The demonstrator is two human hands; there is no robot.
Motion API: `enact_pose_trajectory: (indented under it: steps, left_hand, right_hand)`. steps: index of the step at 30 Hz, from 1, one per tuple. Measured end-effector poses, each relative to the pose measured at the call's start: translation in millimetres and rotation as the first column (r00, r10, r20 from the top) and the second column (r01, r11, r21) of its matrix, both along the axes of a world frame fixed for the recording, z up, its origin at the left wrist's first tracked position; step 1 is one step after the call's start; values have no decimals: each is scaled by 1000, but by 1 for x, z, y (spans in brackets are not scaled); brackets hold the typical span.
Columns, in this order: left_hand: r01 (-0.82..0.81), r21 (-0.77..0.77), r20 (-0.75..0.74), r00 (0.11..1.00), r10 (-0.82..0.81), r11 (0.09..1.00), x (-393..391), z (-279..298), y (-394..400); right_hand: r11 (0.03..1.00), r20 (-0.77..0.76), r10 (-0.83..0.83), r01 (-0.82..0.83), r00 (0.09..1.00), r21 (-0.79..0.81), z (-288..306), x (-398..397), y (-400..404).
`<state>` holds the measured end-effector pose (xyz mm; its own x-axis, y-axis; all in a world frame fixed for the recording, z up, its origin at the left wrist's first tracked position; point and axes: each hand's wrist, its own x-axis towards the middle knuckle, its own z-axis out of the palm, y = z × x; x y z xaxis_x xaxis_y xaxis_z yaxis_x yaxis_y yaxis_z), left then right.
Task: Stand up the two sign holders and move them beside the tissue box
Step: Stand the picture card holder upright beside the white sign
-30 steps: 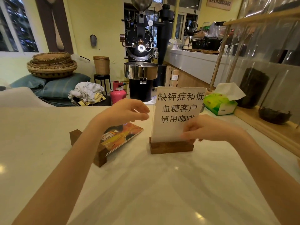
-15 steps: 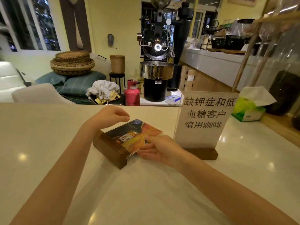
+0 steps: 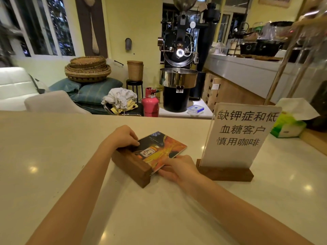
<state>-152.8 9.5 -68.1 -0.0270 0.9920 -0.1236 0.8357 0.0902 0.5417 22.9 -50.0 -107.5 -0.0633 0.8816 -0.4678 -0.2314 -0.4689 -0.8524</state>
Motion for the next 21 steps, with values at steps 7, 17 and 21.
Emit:
enact_pose_trajectory:
  steps: [7,17,21]
  left_hand:
    - [-80,76,90,993,73,994,-3,5,2]
    - [-3,32,441,897,-11,999,-4,19,-5]
    - [72,93,515,850,-110,993,-1,21,-10]
  right_hand:
    - [991,98,-48,34,994,133,4,-7,-3]
    - [783,428,-164,-146,889,604,22,17,-14]
    - [698,487,-244,-197,839,689,22,27,-17]
